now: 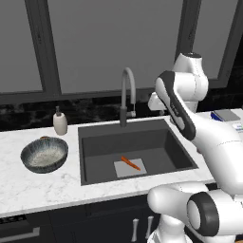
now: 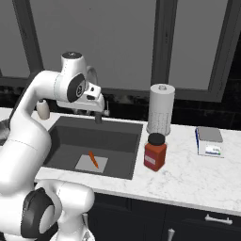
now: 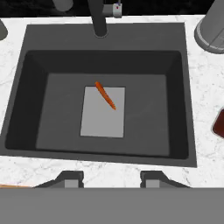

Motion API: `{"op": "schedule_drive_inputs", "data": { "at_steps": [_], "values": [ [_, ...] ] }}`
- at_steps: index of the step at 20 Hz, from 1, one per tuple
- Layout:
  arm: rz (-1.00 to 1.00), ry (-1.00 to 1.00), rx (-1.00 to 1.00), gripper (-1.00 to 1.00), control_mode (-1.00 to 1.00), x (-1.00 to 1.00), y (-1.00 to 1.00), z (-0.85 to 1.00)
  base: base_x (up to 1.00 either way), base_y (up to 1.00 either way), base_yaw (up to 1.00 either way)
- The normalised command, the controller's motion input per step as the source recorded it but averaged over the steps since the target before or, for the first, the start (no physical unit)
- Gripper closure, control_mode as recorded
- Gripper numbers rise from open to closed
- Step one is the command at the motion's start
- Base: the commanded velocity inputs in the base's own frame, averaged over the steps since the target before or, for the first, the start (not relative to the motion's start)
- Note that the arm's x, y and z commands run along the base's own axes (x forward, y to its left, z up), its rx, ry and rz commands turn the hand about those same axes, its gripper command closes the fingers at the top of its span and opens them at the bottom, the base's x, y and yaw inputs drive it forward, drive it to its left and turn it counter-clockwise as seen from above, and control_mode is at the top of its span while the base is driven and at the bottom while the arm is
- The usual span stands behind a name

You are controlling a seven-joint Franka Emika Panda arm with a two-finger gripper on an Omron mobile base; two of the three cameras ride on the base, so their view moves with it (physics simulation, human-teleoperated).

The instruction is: Pick the carrot from the sink and place it in the bowl. Then pick the bowl and place it in the microwave. Then close the microwave door and press the start button.

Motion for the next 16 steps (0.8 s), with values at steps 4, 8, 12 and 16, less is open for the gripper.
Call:
{"op": "schedule_drive_inputs", "data": {
  "at_steps": [4,8,12,16],
  "values": [
    [0.0,-0.07,0.0,-1.0,-1.0,-0.39,0.0,-0.01,0.0,0.0,0.0],
    [0.03,-0.04,-0.01,-1.0,-1.0,-0.9,0.11,-0.18,0.0,0.0,0.0],
    [0.07,-0.01,-0.01,-1.0,-1.0,-0.43,0.37,-0.49,0.0,0.0,0.0],
    [0.07,0.17,0.0,-1.0,-1.0,0.09,0.22,-0.48,0.0,0.0,0.0]
  ]
}}
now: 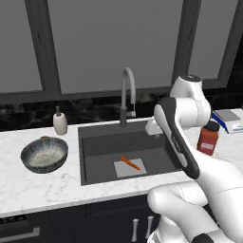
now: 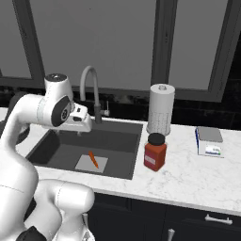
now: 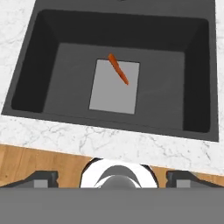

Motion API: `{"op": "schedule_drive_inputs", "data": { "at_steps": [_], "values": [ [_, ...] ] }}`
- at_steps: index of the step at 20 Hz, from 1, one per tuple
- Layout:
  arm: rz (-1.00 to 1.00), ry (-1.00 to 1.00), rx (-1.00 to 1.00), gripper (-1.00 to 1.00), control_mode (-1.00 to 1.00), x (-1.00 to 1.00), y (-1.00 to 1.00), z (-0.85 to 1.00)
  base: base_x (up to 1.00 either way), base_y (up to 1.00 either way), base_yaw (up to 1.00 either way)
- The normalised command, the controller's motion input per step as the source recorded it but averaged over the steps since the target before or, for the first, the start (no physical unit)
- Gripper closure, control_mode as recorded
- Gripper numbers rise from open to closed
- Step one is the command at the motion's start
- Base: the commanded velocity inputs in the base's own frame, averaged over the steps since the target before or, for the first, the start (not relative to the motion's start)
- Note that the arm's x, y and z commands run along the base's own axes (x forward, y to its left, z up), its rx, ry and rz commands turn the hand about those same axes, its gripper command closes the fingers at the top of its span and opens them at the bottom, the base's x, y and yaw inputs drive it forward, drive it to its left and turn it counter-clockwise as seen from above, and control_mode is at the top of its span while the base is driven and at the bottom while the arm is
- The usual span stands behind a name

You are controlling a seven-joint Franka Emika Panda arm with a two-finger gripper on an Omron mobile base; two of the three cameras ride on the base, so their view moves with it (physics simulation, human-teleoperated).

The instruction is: Pick the carrot from the sink and place it in the bowl. Then pick the bowl and place it in the microwave. Then close the microwave door and press the start button.

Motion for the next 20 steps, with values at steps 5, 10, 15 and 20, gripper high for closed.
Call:
{"op": "schedule_drive_inputs", "data": {
  "at_steps": [5,10,15,20],
  "values": [
    [0.07,0.15,0.0,-1.0,-1.0,0.43,0.15,-0.59,0.0,0.0,0.0],
    [0.08,0.07,0.0,-1.0,-1.0,0.49,0.07,-0.53,0.0,0.0,0.0],
    [0.09,0.05,0.0,-1.0,-1.0,0.38,0.04,-0.44,0.0,0.0,0.0],
    [0.17,0.0,0.03,-1.0,-1.0,0.09,0.0,-0.54,0.0,0.0,0.0]
  ]
}}
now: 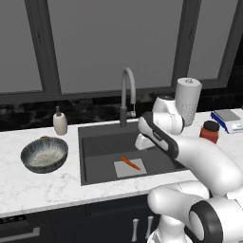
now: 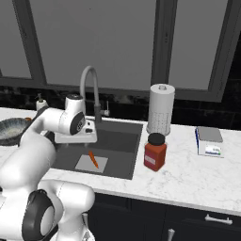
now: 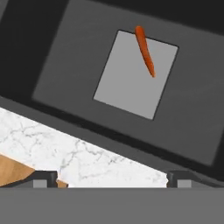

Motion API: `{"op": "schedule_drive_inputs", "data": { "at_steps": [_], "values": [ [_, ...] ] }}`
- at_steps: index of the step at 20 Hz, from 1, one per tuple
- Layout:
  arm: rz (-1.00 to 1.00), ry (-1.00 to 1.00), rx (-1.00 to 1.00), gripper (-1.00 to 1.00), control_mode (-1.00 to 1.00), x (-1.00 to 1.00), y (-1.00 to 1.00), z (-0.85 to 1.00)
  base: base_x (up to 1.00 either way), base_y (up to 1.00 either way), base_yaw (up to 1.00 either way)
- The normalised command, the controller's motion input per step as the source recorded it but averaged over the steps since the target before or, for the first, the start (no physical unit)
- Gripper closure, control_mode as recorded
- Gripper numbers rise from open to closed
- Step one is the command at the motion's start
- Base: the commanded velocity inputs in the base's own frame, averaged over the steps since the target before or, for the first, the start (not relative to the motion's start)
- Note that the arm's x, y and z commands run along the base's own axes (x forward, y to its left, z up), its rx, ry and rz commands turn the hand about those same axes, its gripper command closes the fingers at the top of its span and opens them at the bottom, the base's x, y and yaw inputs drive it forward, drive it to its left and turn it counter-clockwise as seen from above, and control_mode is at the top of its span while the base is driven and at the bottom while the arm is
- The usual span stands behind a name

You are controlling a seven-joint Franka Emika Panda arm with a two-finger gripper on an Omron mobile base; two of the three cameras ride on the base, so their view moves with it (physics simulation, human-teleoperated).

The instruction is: Pick the carrot from the sink and place it in the bowl. Then pick the bowl and place it in the microwave. Then close the microwave door and press the start button.

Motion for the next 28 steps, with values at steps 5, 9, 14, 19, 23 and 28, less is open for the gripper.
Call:
{"op": "schedule_drive_inputs", "data": {
  "at_steps": [5,9,14,19,23,28],
  "values": [
    [0.19,0.0,0.04,-1.0,-1.0,0.3,0.0,-0.44,0.0,0.0,0.0],
    [0.08,0.0,0.0,-1.0,-1.0,0.44,-0.01,-0.23,0.0,0.0,0.0],
    [0.03,0.0,0.0,-1.0,-1.0,0.44,0.0,-0.25,0.0,0.0,0.0],
    [0.03,0.0,0.0,-1.0,-1.0,0.41,0.0,-0.42,0.0,0.0,0.0],
    [0.01,0.0,0.0,-1.0,-1.0,0.32,0.0,-0.41,0.0,0.0,0.0],
    [0.04,0.0,0.0,-1.0,-1.0,0.04,-0.07,-0.31,0.0,0.0,0.0]
  ]
}}
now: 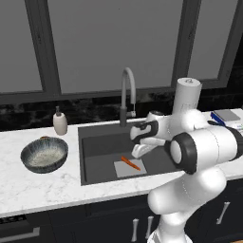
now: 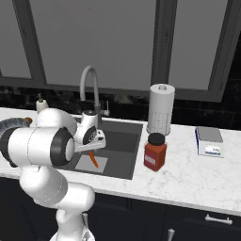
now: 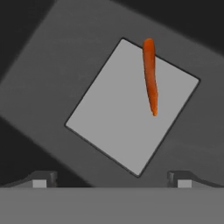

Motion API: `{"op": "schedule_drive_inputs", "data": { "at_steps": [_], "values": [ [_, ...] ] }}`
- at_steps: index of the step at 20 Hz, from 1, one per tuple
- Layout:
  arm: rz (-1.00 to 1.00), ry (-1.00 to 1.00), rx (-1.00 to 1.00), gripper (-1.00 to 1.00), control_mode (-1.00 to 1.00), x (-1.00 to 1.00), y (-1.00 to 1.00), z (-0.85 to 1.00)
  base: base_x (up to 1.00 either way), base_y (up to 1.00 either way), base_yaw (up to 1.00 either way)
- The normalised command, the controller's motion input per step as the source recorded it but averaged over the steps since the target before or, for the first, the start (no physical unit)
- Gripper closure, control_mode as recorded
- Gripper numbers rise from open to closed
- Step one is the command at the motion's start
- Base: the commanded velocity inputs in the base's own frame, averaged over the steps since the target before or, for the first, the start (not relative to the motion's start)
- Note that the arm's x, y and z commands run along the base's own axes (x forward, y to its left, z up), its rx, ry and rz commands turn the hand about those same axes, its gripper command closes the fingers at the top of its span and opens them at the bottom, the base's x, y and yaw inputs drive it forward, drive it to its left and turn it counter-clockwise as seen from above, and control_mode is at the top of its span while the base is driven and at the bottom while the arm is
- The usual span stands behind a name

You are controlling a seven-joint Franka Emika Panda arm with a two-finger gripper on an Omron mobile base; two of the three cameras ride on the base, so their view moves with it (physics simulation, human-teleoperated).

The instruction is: Pick the carrot from the sink and place it in the bowl. Then pick the bowl and place it in the microwave. Then close the microwave door and press the start button.

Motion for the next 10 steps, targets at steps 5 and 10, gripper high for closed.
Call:
{"op": "schedule_drive_inputs", "data": {
  "at_steps": [5,10],
  "values": [
    [0.01,0.0,0.0,-1.0,-1.0,0.19,-0.18,-0.31,0.0,0.0,0.0],
    [0.0,0.0,0.0,-1.0,-1.0,0.28,-0.03,-0.22,0.0,0.0,0.0]
  ]
}}
